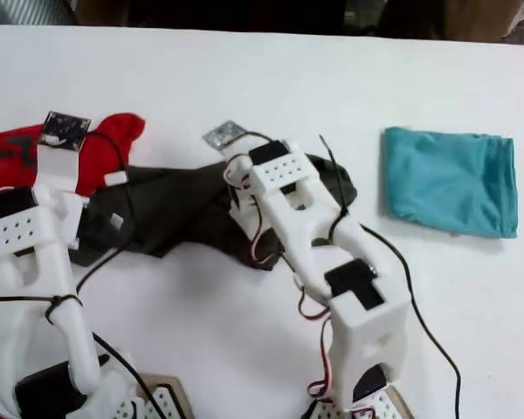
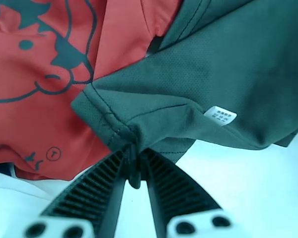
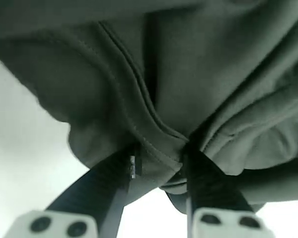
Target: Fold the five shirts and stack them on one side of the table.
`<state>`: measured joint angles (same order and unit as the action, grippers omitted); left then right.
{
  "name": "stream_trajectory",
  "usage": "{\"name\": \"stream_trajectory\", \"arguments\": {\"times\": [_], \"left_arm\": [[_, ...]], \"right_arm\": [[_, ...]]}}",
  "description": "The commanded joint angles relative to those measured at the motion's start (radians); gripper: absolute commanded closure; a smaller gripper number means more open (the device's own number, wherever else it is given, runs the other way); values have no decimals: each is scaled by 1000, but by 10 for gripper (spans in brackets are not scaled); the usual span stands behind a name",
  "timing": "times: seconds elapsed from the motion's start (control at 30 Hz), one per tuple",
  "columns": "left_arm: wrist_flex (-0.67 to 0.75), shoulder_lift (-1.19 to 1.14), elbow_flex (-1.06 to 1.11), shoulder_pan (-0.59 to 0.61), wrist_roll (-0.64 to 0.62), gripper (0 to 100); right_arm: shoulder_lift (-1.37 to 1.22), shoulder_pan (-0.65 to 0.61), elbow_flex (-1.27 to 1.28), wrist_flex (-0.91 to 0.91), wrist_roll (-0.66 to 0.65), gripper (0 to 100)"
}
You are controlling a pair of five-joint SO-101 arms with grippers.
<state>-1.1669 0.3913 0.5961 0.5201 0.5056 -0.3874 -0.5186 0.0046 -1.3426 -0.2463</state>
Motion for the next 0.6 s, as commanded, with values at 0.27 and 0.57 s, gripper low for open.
{"name": "stream_trajectory", "arguments": {"times": [0.27,0.57], "left_arm": [[11,25,-12,8,8,973],[6,18,-8,3,25,973]], "right_arm": [[25,7,-41,4,-8,980],[409,24,-35,-35,-38,977]]}}
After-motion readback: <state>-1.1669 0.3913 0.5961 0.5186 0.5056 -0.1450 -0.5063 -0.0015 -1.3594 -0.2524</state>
